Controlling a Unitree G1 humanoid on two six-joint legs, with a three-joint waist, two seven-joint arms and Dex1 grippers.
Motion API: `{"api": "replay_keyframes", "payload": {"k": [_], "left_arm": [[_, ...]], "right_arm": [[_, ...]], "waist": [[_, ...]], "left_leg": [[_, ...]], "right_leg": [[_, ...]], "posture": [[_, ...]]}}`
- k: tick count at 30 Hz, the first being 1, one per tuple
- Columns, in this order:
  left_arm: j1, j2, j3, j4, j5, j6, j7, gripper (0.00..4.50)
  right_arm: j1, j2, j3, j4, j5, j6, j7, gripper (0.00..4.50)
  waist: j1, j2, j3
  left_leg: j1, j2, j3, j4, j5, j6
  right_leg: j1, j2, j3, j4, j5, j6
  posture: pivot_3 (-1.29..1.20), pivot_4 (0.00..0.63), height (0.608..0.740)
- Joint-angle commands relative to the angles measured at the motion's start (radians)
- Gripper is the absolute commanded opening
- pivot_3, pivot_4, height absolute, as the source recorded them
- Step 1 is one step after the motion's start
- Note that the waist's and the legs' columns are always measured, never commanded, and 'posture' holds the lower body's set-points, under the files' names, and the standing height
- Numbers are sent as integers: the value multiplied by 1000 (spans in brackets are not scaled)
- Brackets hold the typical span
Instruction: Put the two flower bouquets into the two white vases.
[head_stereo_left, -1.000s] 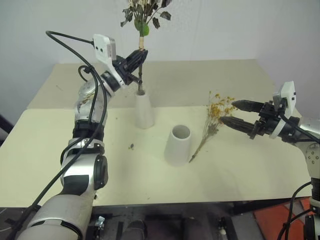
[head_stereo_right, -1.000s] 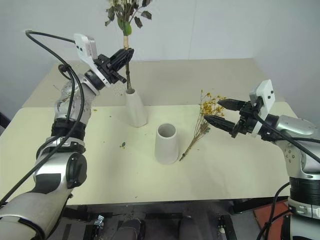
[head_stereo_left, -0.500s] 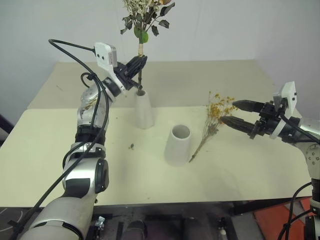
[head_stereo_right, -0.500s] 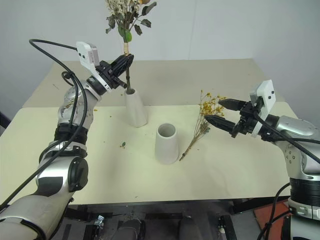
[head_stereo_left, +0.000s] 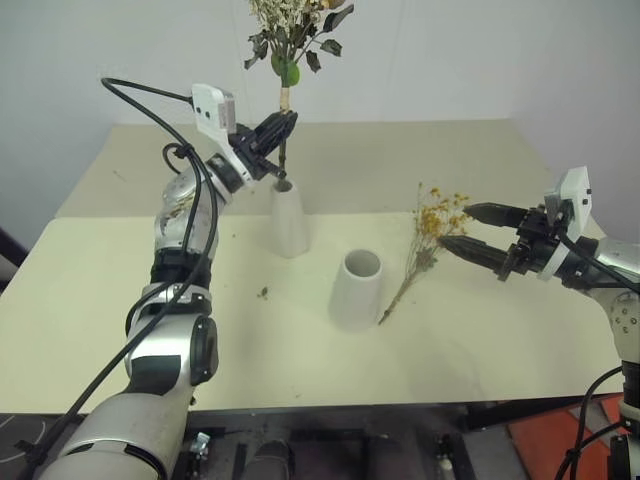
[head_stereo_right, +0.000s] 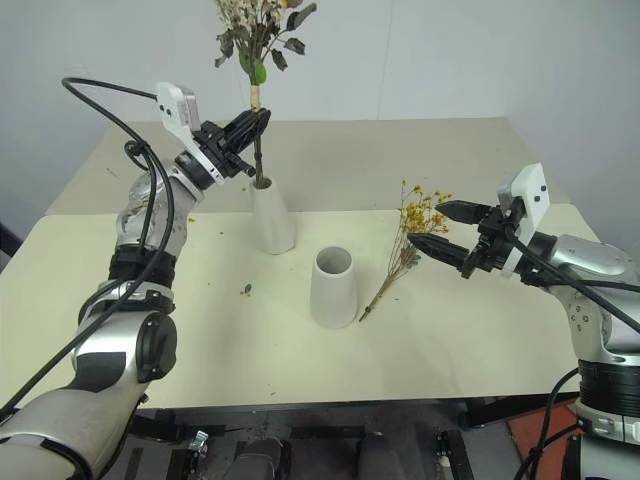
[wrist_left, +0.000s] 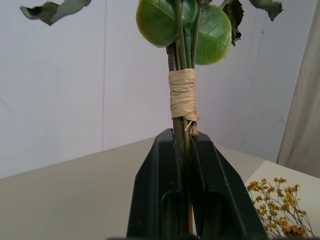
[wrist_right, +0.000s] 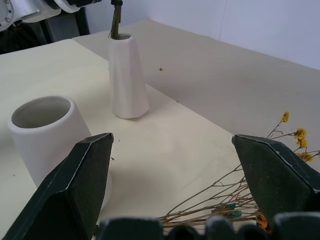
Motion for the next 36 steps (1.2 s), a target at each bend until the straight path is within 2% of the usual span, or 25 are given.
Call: {"api": "replay_keyframes", "payload": {"k": [1, 23, 36], "left_arm": [[-49, 3, 12, 7, -7, -15, -3, 23], [-95, 8, 13, 116, 15, -76, -5, 23], [-69, 1, 7, 126, 27, -92, -5, 23]], "right_arm": [[-2, -1, -46, -36, 21, -22, -8, 4500], [20, 18, -54, -64, 25, -18, -26, 4500], [32, 17, -60, -73, 26, -21, -35, 4500]], "waist": [[0, 0, 0], [0, 0, 0], [-1, 0, 0]], "left_leg": [[0, 0, 0, 0, 0, 0], [0, 0, 0, 0, 0, 0], [0, 0, 0, 1, 0, 0]], "right_leg": [[0, 0, 0, 0, 0, 0], [0, 0, 0, 0, 0, 0], [0, 0, 0, 0, 0, 0]], "posture": [[0, 150, 740], [0, 150, 740], [0, 150, 740]]}}
